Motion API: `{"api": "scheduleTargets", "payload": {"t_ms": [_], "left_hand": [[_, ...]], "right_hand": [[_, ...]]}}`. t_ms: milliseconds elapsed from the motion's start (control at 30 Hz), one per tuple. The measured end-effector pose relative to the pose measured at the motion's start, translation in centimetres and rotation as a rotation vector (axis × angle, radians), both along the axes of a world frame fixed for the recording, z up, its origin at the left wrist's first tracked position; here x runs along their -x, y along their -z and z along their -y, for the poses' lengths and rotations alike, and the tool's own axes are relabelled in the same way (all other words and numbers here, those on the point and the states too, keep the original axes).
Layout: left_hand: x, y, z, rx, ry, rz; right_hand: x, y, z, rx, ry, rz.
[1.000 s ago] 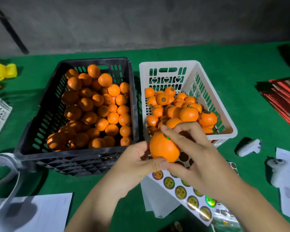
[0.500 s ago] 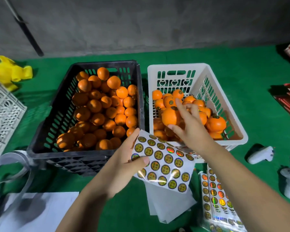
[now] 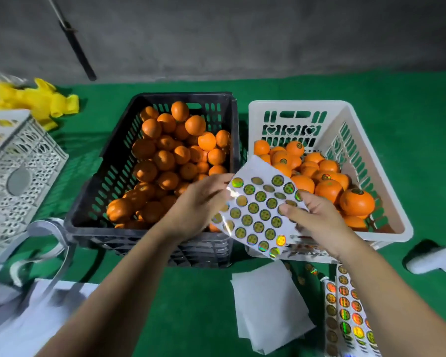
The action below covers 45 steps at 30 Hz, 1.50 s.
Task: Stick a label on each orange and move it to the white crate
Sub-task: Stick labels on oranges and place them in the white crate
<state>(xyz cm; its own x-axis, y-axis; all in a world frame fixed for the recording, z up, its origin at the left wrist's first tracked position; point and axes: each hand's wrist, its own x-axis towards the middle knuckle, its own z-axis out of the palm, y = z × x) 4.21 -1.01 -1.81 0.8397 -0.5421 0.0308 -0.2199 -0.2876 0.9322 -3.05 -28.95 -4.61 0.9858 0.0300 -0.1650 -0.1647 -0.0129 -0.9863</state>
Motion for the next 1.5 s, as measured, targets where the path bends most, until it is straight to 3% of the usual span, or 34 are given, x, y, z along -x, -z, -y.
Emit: {"api": "scheduleTargets", "payload": {"t_ms": [33, 100, 167, 200, 267, 300, 367, 433, 500, 533, 567, 600, 667, 767, 867, 1033, 1267, 1367, 1500], "left_hand": [[-1.8, 0.6, -0.4, -0.170, -0.048, 0.068], [-4.8, 1.7, -0.9, -0.729, 0.055, 0.154], [-6.0, 2.6, -1.4, -1.195, 0.238, -0.003], [-6.4, 3.1, -1.6, -1.303, 0.283, -0.108], [-6.4, 3.3, -1.7, -1.333, 0.213, -0.255], [-6.5, 4.0, -1.4, -1.322, 0.152, -0.294], [-6.4, 4.0, -0.4, -1.273, 0.235, -0.241], [-6.5, 4.1, 0.1, -1.158, 0.134, -0.295], [-6.3, 2.8, -0.5, -1.177, 0.125, -0.284], [-6.9, 3.0, -1.2, -1.073, 0.038, -0.397], [-7.1, 2.5, -2.0, -1.015, 0.052, -0.320], [-7.2, 2.0, -2.9, -0.882, 0.018, -0.282], [-6.5, 1.2, -4.2, -0.435, -0.136, -0.246], [-2.9, -0.6, -4.9, 0.269, -0.288, -0.423], [1.0, -1.8, -4.6, 0.562, -0.211, -0.462], [6.2, -2.4, -3.4, 0.489, -0.063, -0.476], [9.4, -3.5, -0.7, 0.327, -0.103, -0.382], [10.5, -3.7, 0.3, 0.324, -0.158, -0.340], [12.1, -4.0, 1.3, 0.294, -0.144, -0.265]], "right_hand": [[0.0, 0.1, 0.1, -0.066, 0.045, -0.005], [-0.2, 0.0, 0.2, -0.137, 0.104, -0.022], [-0.3, 0.0, 0.2, -0.151, 0.112, -0.035], [-0.4, 0.1, 0.3, -0.148, 0.112, -0.036], [-0.3, 0.0, 0.1, -0.113, 0.111, -0.028], [-0.2, 0.0, 0.0, -0.073, 0.107, -0.016], [-0.1, 0.1, -0.3, 0.057, 0.100, 0.011], [-0.1, 0.4, -0.3, 0.166, 0.089, 0.040], [-0.1, 0.5, -0.4, 0.195, 0.082, 0.047], [0.0, 0.4, -0.4, 0.186, 0.082, 0.042], [0.0, 0.4, -0.4, 0.165, 0.083, 0.032], [0.0, 0.3, -0.4, 0.138, 0.086, 0.022], [0.2, -0.1, -0.3, 0.051, 0.086, 0.001], [0.4, -0.8, -0.1, -0.063, 0.059, -0.027], [1.0, -1.4, -0.4, -0.041, 0.065, -0.007], [4.8, -2.4, -1.9, -0.098, 0.068, 0.070], [8.5, -4.1, -1.8, -0.102, 0.036, 0.200], [8.8, -5.2, -0.8, 0.085, 0.163, 0.370], [9.1, -5.8, 0.9, 0.531, 0.248, 0.549]]}}
